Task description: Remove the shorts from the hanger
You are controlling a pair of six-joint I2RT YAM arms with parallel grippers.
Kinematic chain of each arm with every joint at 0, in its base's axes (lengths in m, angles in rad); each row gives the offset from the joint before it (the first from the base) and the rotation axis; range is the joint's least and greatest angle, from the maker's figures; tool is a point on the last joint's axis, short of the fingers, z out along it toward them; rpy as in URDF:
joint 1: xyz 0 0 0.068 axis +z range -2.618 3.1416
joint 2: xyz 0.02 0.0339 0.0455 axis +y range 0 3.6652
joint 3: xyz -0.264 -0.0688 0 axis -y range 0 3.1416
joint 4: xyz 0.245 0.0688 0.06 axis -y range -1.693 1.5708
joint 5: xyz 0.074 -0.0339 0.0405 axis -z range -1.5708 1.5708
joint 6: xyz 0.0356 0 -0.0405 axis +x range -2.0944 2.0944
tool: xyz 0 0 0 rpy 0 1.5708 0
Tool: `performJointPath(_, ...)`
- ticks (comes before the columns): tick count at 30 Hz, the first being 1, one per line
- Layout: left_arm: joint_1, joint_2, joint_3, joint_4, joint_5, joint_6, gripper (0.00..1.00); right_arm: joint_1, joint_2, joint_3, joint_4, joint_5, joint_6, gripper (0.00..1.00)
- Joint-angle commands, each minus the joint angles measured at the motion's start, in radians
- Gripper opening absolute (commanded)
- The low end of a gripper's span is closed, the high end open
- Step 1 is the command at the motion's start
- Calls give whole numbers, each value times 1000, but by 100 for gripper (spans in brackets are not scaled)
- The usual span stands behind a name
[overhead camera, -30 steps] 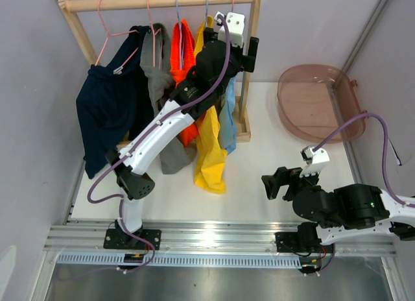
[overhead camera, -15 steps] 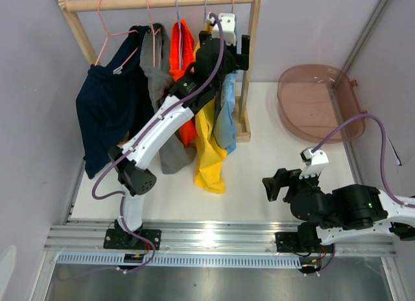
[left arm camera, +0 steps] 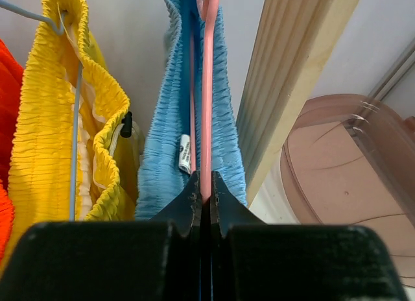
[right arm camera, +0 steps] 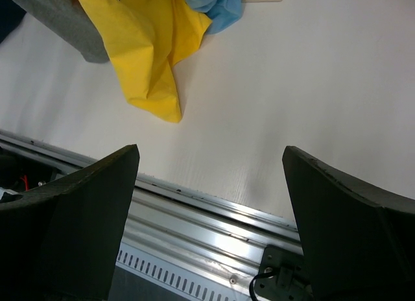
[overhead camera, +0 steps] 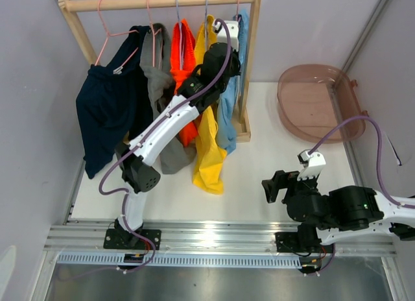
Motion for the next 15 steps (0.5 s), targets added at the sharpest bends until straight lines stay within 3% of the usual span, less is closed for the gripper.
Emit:
performJointPath(1, -5, -62, -2, -1, -27, 0, 0, -3, -5, -15, 5, 16, 46, 99)
performJointPath(15, -58, -268, 113, -32, -67, 192, 0, -1, 6, -10, 91, 48, -39, 99)
